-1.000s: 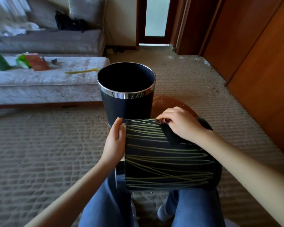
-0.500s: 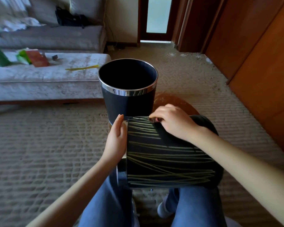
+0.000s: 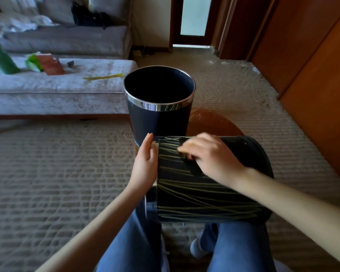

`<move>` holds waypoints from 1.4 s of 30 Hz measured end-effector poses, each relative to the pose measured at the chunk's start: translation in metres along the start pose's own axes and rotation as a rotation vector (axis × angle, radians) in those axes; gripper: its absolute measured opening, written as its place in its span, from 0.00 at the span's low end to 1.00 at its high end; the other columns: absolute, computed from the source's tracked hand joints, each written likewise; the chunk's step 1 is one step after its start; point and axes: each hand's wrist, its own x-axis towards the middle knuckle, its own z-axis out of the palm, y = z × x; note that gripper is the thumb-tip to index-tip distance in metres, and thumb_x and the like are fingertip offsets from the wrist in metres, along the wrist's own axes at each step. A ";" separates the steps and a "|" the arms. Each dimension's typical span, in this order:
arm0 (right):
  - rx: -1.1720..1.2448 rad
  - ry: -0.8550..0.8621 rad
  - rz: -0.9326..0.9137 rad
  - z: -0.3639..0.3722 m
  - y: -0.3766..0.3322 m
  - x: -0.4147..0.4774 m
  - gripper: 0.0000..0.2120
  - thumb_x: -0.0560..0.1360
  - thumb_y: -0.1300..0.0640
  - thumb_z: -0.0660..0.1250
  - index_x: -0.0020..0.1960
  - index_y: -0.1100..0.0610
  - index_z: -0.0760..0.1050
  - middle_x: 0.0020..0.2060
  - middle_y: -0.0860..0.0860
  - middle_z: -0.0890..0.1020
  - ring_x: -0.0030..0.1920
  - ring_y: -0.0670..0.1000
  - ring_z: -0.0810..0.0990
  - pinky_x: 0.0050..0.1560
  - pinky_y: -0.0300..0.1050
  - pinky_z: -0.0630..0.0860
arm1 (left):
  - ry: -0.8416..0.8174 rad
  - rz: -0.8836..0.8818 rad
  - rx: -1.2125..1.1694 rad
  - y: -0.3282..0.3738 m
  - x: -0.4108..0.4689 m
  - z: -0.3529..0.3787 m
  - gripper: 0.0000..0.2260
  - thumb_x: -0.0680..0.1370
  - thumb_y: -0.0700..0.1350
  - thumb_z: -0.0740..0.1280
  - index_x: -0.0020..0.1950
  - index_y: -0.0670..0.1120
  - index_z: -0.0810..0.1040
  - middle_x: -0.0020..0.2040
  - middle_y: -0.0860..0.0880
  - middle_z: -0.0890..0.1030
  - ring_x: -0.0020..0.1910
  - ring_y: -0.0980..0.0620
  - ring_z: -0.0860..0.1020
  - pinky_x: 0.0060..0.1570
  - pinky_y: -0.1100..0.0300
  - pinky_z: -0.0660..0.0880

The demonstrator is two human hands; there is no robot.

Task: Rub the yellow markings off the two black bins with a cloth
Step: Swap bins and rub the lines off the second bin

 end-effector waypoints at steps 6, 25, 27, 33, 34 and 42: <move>0.099 -0.145 0.191 0.016 0.005 0.051 0.23 0.70 0.73 0.61 0.57 0.55 0.83 0.50 0.52 0.83 0.51 0.58 0.77 0.54 0.59 0.76 | -0.012 -0.012 0.004 0.004 0.002 0.000 0.21 0.86 0.44 0.55 0.80 0.47 0.63 0.78 0.50 0.67 0.77 0.54 0.64 0.77 0.57 0.59; 0.043 -0.054 0.029 0.005 -0.024 0.021 0.22 0.68 0.71 0.60 0.56 0.58 0.84 0.49 0.53 0.84 0.51 0.58 0.78 0.53 0.58 0.77 | 0.008 -0.020 -0.048 0.004 0.004 0.000 0.20 0.86 0.43 0.54 0.79 0.47 0.64 0.78 0.50 0.67 0.77 0.55 0.64 0.77 0.57 0.58; 0.019 -0.022 -0.131 -0.005 -0.035 -0.020 0.18 0.73 0.67 0.61 0.55 0.57 0.84 0.51 0.51 0.84 0.54 0.55 0.78 0.58 0.54 0.75 | 0.016 -0.032 -0.071 0.004 0.006 0.002 0.20 0.86 0.43 0.53 0.79 0.46 0.65 0.77 0.49 0.69 0.77 0.54 0.65 0.77 0.56 0.59; 0.029 -0.028 -0.103 0.001 -0.032 0.016 0.20 0.71 0.66 0.57 0.54 0.57 0.84 0.49 0.53 0.85 0.50 0.59 0.81 0.52 0.55 0.76 | 0.024 -0.011 -0.089 -0.001 -0.001 0.002 0.20 0.86 0.41 0.53 0.79 0.46 0.64 0.78 0.49 0.68 0.77 0.55 0.64 0.77 0.58 0.58; 0.033 -0.068 -0.014 0.007 -0.028 0.036 0.21 0.70 0.68 0.58 0.55 0.57 0.83 0.50 0.53 0.84 0.49 0.60 0.80 0.51 0.57 0.78 | 0.012 -0.001 -0.079 -0.001 -0.005 0.001 0.20 0.86 0.41 0.53 0.79 0.47 0.63 0.78 0.50 0.67 0.77 0.55 0.63 0.77 0.58 0.58; 0.054 -0.066 -0.031 0.008 -0.040 0.032 0.21 0.70 0.66 0.55 0.53 0.57 0.84 0.49 0.52 0.85 0.50 0.58 0.80 0.52 0.55 0.77 | 0.016 0.019 -0.082 -0.004 -0.002 0.000 0.20 0.86 0.41 0.53 0.79 0.46 0.64 0.78 0.49 0.68 0.77 0.55 0.64 0.75 0.61 0.59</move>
